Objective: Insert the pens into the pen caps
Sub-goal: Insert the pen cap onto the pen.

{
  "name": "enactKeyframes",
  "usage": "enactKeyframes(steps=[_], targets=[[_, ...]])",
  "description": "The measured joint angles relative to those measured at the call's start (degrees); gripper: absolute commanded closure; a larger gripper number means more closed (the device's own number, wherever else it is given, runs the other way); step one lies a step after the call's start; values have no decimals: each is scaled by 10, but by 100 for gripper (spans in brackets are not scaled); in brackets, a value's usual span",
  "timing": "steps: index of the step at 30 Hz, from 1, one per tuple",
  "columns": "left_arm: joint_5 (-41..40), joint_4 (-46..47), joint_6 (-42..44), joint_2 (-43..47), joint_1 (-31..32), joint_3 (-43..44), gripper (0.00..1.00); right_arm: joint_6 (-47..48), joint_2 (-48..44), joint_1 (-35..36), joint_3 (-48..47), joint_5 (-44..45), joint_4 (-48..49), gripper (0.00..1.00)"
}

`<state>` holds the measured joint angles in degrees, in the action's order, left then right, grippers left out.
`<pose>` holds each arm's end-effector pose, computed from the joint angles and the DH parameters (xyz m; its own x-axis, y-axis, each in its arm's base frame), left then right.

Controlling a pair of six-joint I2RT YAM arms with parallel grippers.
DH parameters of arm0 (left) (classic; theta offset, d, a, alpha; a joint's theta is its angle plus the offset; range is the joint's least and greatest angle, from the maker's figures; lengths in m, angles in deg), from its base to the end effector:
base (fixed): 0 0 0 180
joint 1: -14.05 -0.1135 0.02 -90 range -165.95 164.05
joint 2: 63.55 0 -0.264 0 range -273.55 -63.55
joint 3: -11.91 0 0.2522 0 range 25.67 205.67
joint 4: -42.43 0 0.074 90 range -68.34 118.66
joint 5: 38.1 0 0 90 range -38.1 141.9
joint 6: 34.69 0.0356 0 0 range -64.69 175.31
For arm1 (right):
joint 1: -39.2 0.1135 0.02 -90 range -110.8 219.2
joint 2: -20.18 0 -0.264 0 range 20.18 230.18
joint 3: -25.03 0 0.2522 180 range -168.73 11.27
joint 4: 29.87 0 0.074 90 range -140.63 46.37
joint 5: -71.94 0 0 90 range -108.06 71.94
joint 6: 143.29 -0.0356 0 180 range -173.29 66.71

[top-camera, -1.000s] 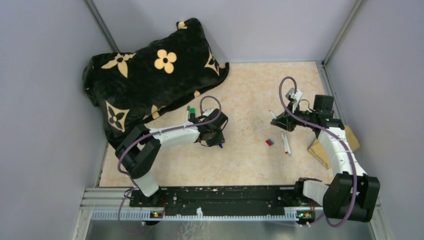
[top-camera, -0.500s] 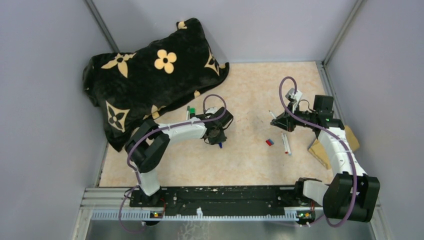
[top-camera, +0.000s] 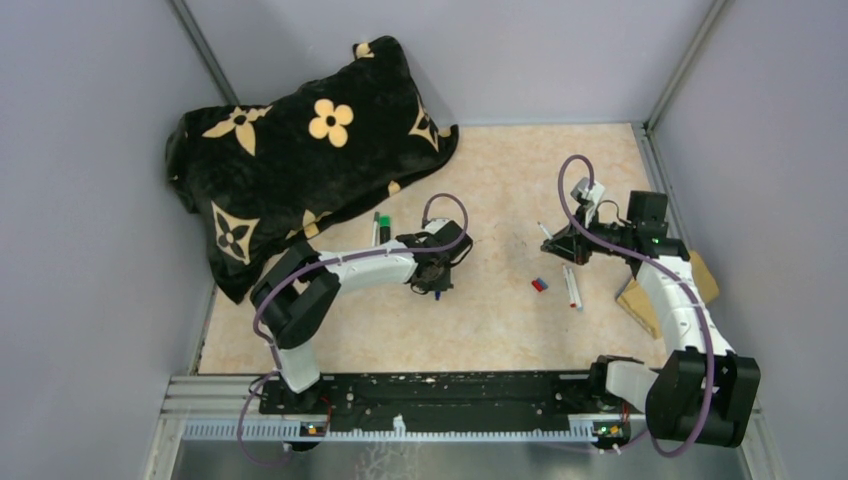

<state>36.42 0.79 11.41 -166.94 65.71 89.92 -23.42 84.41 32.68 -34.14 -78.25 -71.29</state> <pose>0.2254 -0.2696 0.1625 -0.8908 0.0491 -0.4517 0.1021 0.9904 -0.0937 0.2217 0.0058 0.2625 -0.3572 -0.2084 -0.9105 -0.8246 0.5281 0.2027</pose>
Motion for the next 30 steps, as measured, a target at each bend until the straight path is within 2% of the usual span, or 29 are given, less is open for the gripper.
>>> enactKeyframes(steps=[3,8,14,16,24,30], targets=[[1,-1,36,15,3,-17,83,0,-2,0,0,-3,0,100],[6,-10,83,32,4,-37,70,0,-5,0,0,-5,-1,100],[11,-20,118,30,4,-37,66,0,-5,0,0,-6,-1,100],[12,-24,125,26,5,-32,69,0,-5,0,0,-6,-1,100],[17,-33,141,22,5,-26,99,0,-5,0,0,-6,-1,100],[21,-34,144,24,5,-25,100,0,-5,0,0,-8,-1,100]])
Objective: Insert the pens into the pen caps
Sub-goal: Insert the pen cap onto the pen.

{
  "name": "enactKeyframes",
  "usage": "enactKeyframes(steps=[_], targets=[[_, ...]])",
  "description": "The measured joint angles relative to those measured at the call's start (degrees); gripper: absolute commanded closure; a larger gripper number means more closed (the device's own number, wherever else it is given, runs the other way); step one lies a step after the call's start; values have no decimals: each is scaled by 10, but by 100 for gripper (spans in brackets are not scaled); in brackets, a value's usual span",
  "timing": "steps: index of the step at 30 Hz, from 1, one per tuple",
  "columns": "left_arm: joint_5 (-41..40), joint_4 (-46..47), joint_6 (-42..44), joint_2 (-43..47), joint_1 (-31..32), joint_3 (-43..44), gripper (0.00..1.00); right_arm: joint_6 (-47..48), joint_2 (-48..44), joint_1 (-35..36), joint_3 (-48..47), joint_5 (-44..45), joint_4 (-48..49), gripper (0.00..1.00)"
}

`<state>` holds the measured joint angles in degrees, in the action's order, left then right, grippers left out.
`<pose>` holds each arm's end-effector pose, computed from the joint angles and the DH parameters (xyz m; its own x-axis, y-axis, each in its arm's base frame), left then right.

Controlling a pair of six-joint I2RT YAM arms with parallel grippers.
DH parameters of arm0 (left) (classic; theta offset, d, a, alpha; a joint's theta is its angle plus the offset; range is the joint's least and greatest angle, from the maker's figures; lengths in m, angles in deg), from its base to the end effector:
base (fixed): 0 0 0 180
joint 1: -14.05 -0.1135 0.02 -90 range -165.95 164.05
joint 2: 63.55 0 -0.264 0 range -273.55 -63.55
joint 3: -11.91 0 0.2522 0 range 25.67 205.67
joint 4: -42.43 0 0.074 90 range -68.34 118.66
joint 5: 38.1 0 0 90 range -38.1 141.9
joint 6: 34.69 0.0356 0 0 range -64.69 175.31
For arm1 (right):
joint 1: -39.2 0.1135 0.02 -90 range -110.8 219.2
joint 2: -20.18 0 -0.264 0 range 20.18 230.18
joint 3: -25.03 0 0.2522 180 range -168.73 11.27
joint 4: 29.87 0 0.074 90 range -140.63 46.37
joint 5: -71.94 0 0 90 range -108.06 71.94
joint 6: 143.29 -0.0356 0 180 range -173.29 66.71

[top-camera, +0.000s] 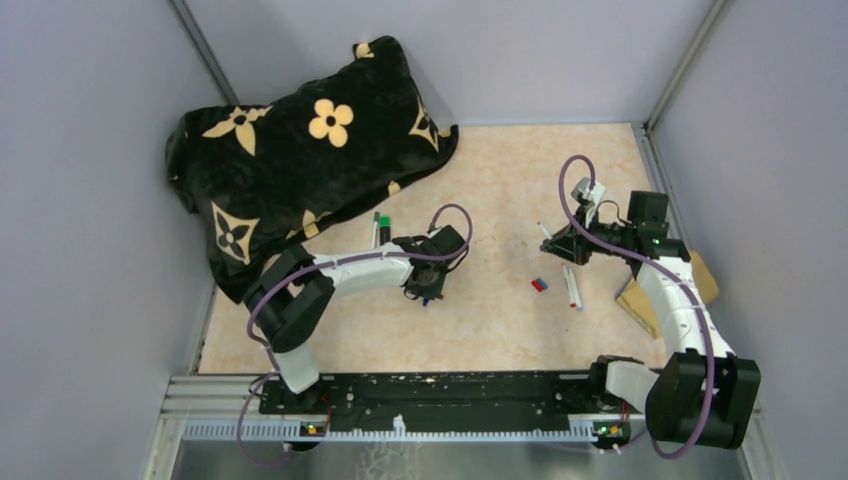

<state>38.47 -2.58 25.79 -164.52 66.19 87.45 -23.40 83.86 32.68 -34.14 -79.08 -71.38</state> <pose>0.2117 -0.2589 0.1620 -0.8581 0.3230 -0.3992 0.3418 0.9394 0.0255 0.2199 0.0062 0.2646 -0.3465 -0.2034 -0.9157 -0.8318 0.5179 0.1997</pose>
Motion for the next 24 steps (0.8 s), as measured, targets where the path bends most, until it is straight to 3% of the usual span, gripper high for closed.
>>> enactKeyframes(steps=[5,10,16,20,24], targets=[[11,10,5,38,0,-21,100,-1,-3,0,0,-13,0,100],[20,97,9,176,0,-57,100,-15,-8,4,0,-42,7,100],[59,392,11,344,0,-179,100,-44,-9,19,5,-76,32,100],[97,555,-4,360,-2,-243,100,-77,-10,31,18,-106,58,100],[133,656,-33,338,-3,-252,100,-109,-10,47,28,-128,85,100]])
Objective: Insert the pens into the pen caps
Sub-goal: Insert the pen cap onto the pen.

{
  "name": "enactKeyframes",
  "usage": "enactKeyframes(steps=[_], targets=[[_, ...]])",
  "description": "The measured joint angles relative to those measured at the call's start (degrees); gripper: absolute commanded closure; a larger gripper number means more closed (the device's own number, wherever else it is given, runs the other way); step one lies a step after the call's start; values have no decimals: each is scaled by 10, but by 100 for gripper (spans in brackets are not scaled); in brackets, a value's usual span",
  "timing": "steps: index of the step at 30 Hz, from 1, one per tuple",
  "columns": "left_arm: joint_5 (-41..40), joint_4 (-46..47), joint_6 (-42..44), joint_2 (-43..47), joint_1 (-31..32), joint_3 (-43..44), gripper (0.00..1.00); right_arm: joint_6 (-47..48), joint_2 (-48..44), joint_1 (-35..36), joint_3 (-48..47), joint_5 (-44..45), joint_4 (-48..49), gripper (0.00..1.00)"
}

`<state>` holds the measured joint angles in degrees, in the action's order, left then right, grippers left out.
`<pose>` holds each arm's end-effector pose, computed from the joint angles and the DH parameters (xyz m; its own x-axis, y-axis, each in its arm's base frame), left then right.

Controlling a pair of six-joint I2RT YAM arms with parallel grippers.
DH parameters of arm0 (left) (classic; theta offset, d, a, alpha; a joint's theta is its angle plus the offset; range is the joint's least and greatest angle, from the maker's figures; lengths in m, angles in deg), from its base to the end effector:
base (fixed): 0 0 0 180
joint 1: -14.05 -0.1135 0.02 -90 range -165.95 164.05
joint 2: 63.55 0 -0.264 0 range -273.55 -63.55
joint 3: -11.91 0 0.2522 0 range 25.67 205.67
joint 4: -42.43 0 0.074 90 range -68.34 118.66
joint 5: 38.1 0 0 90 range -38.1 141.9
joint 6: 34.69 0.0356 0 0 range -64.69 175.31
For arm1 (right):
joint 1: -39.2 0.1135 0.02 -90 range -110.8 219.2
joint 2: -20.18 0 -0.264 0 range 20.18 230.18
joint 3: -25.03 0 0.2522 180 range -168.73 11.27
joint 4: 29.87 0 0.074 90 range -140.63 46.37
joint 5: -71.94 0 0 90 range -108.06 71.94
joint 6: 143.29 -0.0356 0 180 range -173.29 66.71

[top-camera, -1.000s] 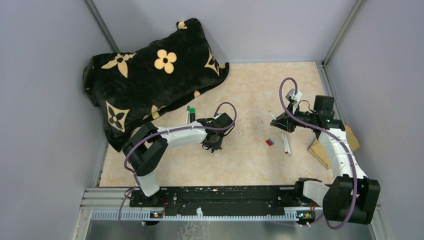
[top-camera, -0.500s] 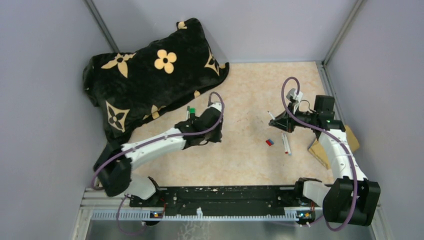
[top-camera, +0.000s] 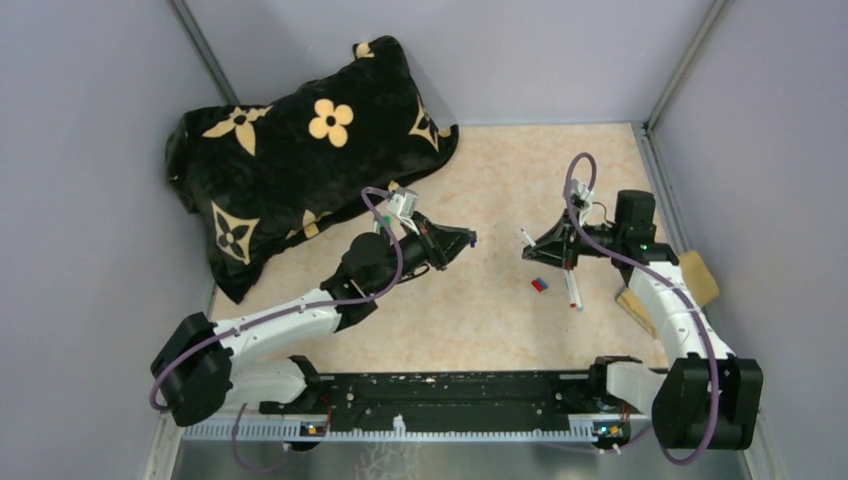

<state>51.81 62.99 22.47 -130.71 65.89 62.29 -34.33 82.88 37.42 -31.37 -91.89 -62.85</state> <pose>0.1658 -0.2110 0.2912 -0.3917 -0.3793 -0.8383 0.6819 0.4920 -0.5412 0.2155 0.0275 0.2673 -0.3599 -0.0793 -0.9296 -0.9002 0.2915 0.3236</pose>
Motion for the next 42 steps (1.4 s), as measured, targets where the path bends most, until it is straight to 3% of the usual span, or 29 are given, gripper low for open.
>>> enactKeyframes(steps=[8,18,42], targets=[[29,231,-92,-81,-2,-16,100,-30,0,56,3,-19,38,100],[11,378,-154,-156,2,-23,100,-111,1,88,26,-37,120,100],[-27,422,-153,-202,26,-12,100,-201,5,119,29,-31,210,100]])
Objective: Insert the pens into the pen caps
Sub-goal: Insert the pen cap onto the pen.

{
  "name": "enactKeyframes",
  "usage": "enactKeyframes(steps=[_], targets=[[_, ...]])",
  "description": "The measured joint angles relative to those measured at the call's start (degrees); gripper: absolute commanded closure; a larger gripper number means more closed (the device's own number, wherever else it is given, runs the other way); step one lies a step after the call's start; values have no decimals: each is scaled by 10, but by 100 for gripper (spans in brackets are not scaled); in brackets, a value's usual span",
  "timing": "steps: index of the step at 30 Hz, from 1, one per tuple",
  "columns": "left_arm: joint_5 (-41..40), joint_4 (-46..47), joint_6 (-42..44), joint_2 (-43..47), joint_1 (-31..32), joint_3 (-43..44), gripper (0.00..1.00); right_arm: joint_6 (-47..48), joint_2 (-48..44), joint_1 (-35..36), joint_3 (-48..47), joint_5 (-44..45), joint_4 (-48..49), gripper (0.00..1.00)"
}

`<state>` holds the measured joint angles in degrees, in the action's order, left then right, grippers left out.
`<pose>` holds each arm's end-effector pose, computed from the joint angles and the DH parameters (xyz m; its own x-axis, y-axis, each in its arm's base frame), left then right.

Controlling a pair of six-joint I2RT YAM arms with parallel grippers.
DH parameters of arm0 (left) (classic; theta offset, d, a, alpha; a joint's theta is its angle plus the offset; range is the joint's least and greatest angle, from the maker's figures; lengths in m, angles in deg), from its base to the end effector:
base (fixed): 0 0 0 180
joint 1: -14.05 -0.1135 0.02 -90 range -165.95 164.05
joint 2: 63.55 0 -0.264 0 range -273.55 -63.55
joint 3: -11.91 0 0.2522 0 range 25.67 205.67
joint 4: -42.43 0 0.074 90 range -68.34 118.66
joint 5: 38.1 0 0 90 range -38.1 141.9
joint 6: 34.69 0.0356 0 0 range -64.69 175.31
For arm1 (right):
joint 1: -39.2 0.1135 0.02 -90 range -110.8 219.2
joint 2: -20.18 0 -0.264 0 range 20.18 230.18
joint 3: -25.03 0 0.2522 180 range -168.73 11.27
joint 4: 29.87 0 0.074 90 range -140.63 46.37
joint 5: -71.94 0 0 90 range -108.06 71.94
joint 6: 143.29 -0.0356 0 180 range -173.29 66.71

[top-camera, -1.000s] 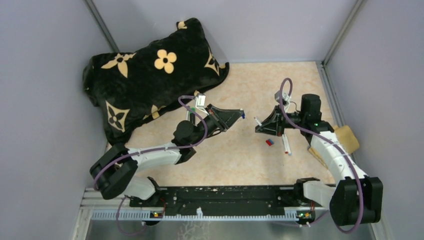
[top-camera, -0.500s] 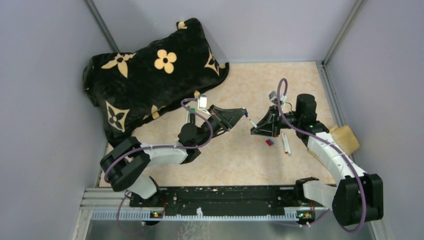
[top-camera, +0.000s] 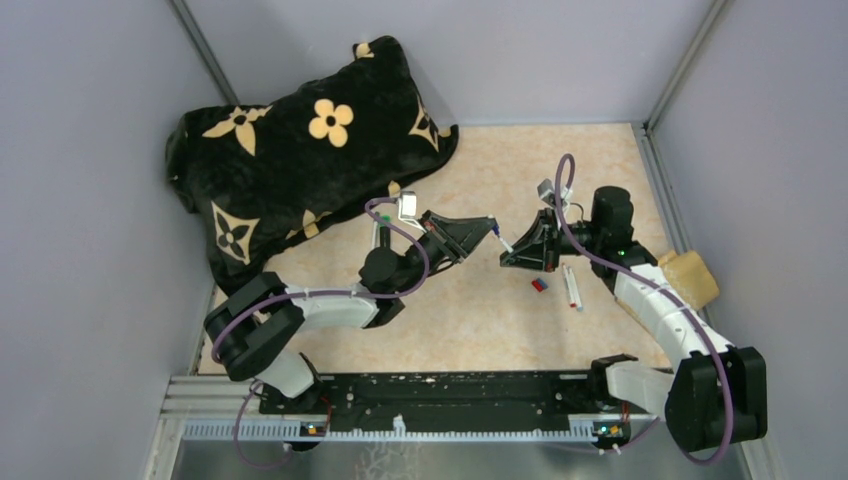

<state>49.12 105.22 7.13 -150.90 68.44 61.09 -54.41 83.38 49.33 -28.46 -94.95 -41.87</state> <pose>0.1794 -0.2475 0.2670 -0.4243 -0.6860 -0.5911 0.7051 0.1593 -0.6910 0.2162 0.0738 0.2762 -0.3823 -0.0638 -0.9218 -0.9233 0.0654 0.3784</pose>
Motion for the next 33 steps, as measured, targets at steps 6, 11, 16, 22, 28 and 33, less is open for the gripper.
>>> enactKeyframes(steps=[6,11,16,22,28,33], targets=[[-2,5,0,-1,0,1,100,-7,2,1,0,8,6,100],[-6,7,0,-1,0,1,100,-10,2,3,0,10,8,100],[-8,10,0,-1,0,1,100,-10,2,3,0,15,8,100],[-8,10,0,-1,0,1,100,-11,2,2,0,21,7,100],[-8,10,0,-1,1,1,100,-19,2,3,0,22,8,100],[-8,10,0,-3,2,1,100,-22,2,2,0,22,8,100]])
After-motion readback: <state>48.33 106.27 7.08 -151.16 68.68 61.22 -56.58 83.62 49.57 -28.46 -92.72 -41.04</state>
